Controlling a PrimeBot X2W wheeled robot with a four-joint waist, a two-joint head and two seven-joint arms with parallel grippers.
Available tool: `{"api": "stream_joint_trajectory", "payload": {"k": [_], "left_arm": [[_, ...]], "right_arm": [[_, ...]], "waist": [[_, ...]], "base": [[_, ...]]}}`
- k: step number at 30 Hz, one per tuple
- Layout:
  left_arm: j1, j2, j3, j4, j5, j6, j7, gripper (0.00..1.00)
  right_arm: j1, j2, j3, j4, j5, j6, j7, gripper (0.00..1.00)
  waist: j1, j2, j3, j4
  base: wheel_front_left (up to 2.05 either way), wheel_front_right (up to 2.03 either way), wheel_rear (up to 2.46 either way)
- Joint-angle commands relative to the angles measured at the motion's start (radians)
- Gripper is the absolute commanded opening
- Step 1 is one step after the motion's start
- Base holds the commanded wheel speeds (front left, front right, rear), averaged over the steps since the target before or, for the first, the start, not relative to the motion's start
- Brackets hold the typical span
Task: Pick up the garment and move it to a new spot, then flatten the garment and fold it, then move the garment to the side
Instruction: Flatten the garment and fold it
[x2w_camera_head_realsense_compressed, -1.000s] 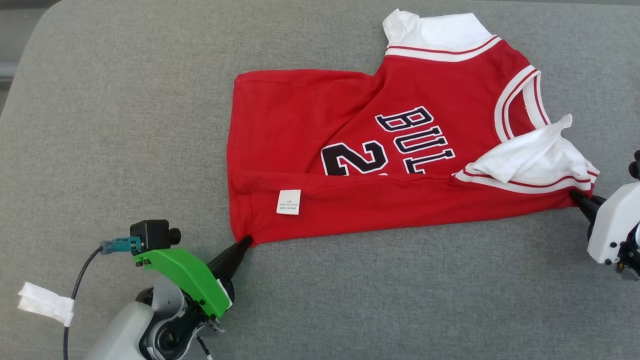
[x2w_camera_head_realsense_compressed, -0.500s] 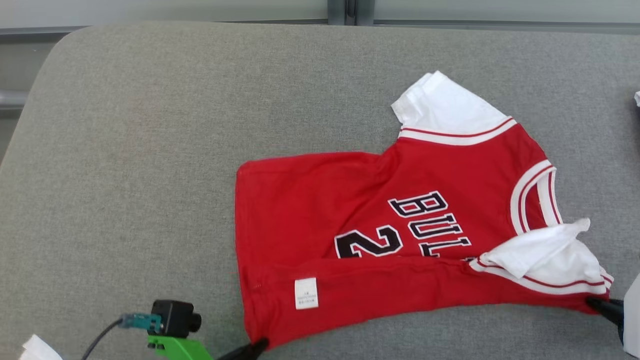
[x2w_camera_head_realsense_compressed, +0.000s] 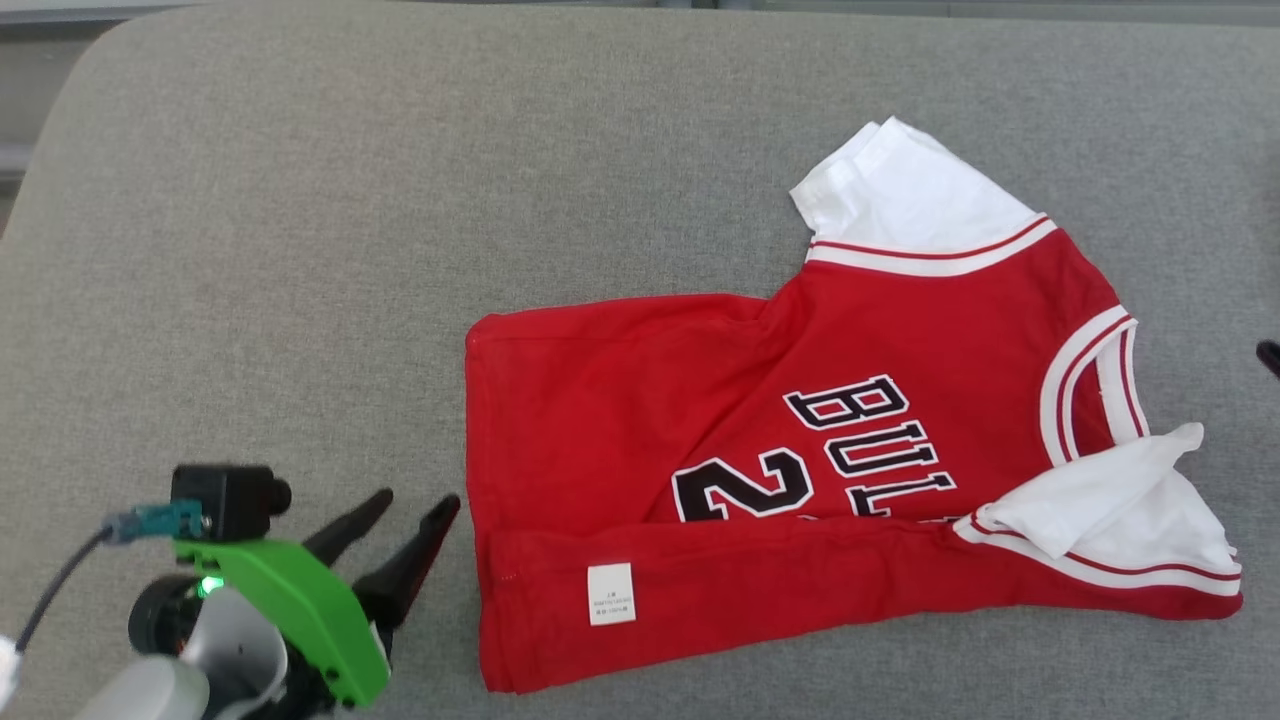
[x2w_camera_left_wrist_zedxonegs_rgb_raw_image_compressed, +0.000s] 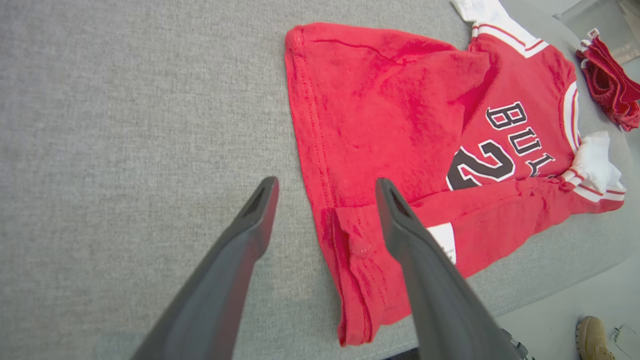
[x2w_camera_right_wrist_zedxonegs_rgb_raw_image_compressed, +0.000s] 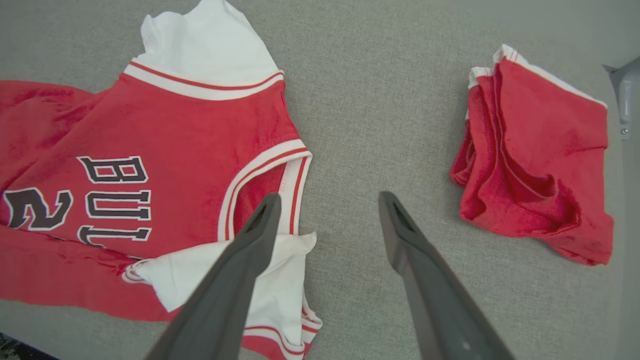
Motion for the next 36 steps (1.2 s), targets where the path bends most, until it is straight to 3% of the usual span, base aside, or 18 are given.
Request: {"api": "stream_joint_trajectory", "payload": {"k": [1, 5, 9, 11, 18, 23, 24, 25, 26, 27, 28, 36], "left_arm": [[-0.072, -0.02, 0.003, 0.02, 0.002, -0.004, 0.016, 1.0], [-0.28, -0.09, -0.031, 0.162, 0.049, -0.026, 0.079, 1.0], [-0.439, -0.207, -0.077, 0.319, 0.056, -0.074, 0.103, 1.0], [-0.497, -0.235, -0.094, 0.391, 0.075, -0.099, 0.103, 1.0], [-0.575, -0.341, -0.139, 0.567, 0.074, -0.182, 0.081, 1.0], [-0.599, -0.367, -0.15, 0.625, 0.077, -0.201, 0.072, 1.0], [-0.603, -0.374, -0.156, 0.632, 0.075, -0.207, 0.073, 0.93], [-0.605, -0.38, -0.155, 0.636, 0.071, -0.211, 0.069, 0.57], [-0.608, -0.388, -0.154, 0.64, 0.062, -0.217, 0.068, 0.17], [-0.611, -0.391, -0.16, 0.642, 0.059, -0.224, 0.075, 0.0], [-0.612, -0.392, -0.166, 0.643, 0.054, -0.231, 0.081, 0.0], [-0.628, -0.377, -0.154, 0.639, 0.026, -0.247, 0.067, 0.0]], "right_arm": [[-0.075, -0.01, 0.035, -0.009, -0.013, 0.0, 0.015, 1.0], [-0.309, -0.03, 0.158, 0.045, -0.093, 0.0, 0.07, 1.0], [-0.536, -0.024, 0.306, 0.167, -0.217, 0.0, 0.051, 1.0], [-0.628, -0.005, 0.366, 0.241, -0.261, 0.0, 0.025, 1.0], [-0.798, 0.034, 0.528, 0.462, -0.285, -0.001, -0.031, 1.0], [-0.824, 0.015, 0.592, 0.537, -0.276, -0.001, -0.02, 1.0], [-0.824, 0.011, 0.606, 0.547, -0.275, -0.001, -0.017, 1.0], [-0.825, 0.009, 0.615, 0.553, -0.269, -0.001, -0.014, 1.0], [-0.826, 0.01, 0.62, 0.563, -0.261, -0.001, -0.012, 0.92], [-0.827, 0.011, 0.623, 0.568, -0.256, -0.001, -0.016, 0.41], [-0.826, 0.013, 0.623, 0.578, -0.251, -0.001, -0.022, 0.0], [-0.858, 0.011, 0.571, 0.615, -0.273, -0.001, -0.133, 0.0]], "waist": [[0.0, 0.0, 0.084, 0.023], [0.0, 0.0, 0.177, 0.07], [0.0, 0.0, 0.241, 0.116], [0.0, 0.0, 0.257, 0.136], [0.0, 0.0, 0.273, 0.179], [0.0, 0.0, 0.271, 0.179], [0.0, 0.0, 0.272, 0.177], [0.0, 0.0, 0.273, 0.176], [0.0, 0.0, 0.274, 0.173], [0.0, 0.0, 0.275, 0.171], [0.0, 0.0, 0.275, 0.169], [0.0, 0.0, 0.26, 0.144]], "base": [[0.0, 0.0, 0.0], [0.0, 0.0, 0.0], [0.0, 0.0, 0.0], [0.0, 0.0, 0.0], [0.0, 0.0, 0.0], [0.0, 0.0, 0.0], [0.0, 0.0, 0.0], [0.0, 0.0, 0.0], [0.0, 0.0, 0.0], [0.0, 0.0, 0.0], [0.0, 0.0, 0.0], [0.0, 0.0, 0.0]]}}
